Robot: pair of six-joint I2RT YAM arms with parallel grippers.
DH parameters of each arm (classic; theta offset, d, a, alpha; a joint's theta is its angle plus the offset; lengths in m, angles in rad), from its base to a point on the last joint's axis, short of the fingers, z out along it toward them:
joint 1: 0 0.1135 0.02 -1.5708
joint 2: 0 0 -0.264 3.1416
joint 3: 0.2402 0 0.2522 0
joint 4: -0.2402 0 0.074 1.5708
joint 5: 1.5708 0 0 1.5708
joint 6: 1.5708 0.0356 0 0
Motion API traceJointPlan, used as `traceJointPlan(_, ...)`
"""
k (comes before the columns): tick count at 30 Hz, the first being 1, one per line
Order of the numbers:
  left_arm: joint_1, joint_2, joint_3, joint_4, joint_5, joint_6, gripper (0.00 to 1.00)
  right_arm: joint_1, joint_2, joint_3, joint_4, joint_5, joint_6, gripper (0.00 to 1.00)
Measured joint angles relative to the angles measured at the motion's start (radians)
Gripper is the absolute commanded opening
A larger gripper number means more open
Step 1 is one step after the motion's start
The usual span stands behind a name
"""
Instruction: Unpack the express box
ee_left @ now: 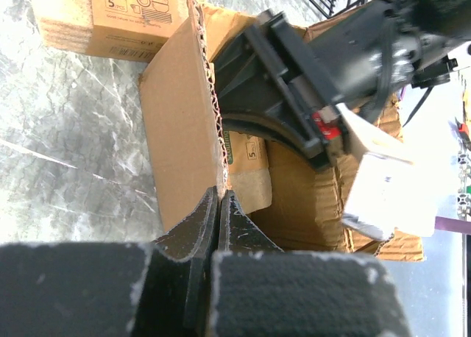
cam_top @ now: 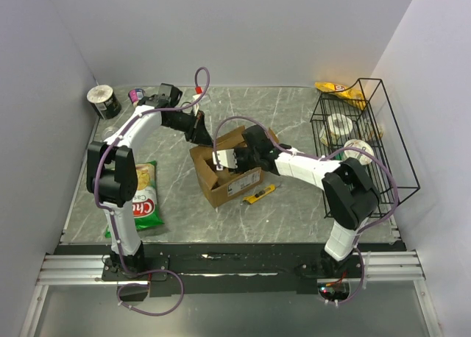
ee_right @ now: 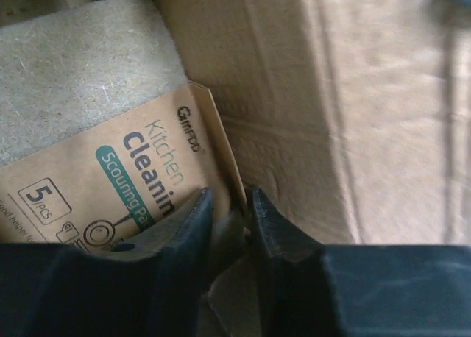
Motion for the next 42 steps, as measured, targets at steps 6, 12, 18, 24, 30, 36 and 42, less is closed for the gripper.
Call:
traceJointPlan(6, 0.000, 0.000, 0.000, -0.012, 0.007, 0.007, 0.01, -0.011, 0.010, 0.000, -0.020, -0.057, -0.036, 0.08)
traceJointPlan(12, -0.002, 0.002, 0.000, -0.014, 0.008, 0.006, 0.01, -0.016, -0.021, -0.068, 0.054, -0.057, -0.050, 0.00)
traceJointPlan(18, -0.006, 0.002, 0.000, -0.005, 0.011, 0.006, 0.01, -0.016, -0.034, -0.107, 0.145, -0.019, -0.008, 0.00)
traceJointPlan(24, -0.006, 0.002, 0.000, -0.004, 0.011, 0.002, 0.01, -0.024, -0.063, -0.107, 0.151, -0.056, 0.058, 0.00)
traceJointPlan(30, -0.005, 0.002, 0.000, 0.015, 0.034, -0.039, 0.01, -0.039, -0.232, -0.094, 0.078, -0.113, 0.160, 0.00)
traceJointPlan(36, -0.007, 0.004, 0.000, 0.023, 0.027, -0.057, 0.01, -0.039, -0.330, -0.044, 0.056, -0.134, 0.254, 0.00)
traceJointPlan(42, -0.004, 0.011, -0.008, 0.015, 0.001, -0.053, 0.01, -0.041, -0.344, 0.118, 0.104, -0.066, 0.425, 0.00)
